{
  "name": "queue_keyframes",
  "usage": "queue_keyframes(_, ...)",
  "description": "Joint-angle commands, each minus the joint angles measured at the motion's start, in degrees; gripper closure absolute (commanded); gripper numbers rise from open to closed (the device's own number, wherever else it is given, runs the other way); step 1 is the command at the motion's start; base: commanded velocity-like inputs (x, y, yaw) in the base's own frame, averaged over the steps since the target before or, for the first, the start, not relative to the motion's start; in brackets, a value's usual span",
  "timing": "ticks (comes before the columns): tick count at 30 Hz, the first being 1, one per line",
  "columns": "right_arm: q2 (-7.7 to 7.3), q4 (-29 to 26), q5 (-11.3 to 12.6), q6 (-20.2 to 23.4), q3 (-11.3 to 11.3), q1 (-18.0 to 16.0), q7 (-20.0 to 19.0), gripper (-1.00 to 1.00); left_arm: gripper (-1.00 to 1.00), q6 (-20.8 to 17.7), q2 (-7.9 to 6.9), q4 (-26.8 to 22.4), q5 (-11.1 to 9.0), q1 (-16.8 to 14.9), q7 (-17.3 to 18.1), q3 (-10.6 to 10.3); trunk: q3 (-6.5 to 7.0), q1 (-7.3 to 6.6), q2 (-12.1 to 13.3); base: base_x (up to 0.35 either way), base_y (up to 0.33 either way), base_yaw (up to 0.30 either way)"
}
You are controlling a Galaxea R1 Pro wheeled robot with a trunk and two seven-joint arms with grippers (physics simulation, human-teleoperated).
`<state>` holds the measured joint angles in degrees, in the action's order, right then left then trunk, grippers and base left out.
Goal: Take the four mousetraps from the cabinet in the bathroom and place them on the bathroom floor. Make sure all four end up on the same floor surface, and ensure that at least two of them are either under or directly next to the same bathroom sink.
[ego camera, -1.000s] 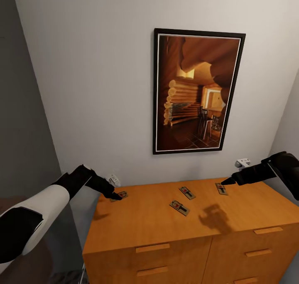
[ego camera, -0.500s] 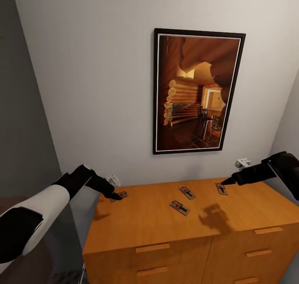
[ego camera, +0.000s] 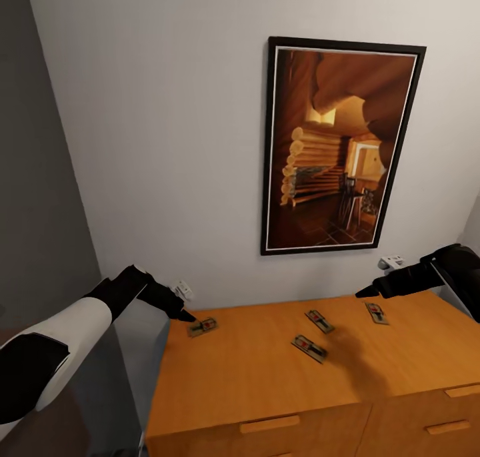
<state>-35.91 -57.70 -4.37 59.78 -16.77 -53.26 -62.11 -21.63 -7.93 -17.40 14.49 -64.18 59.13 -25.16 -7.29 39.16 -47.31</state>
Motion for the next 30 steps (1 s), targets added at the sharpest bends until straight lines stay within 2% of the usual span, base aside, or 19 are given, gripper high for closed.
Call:
queue_keyframes(1, -0.04, 0.0, -0.5, 0.2, -0.1, -0.1, -0.5, -1.00, -1.00, -0.5, 0.00, -0.1, 0.4, 0.0, 0.3, 0.2, -0.10, 0.03, -0.1, 0.093, 0.097, 0.000)
queue_keyframes(30, -0.23, 0.0, -0.4, 0.2, -0.2, -0.1, -0.5, -1.00, -1.00, -0.4, 0.08, -0.2, 0.3, 0.0, 0.4, 0.1, -0.10, 0.03, -0.1, 0.011, 0.012, 0.000)
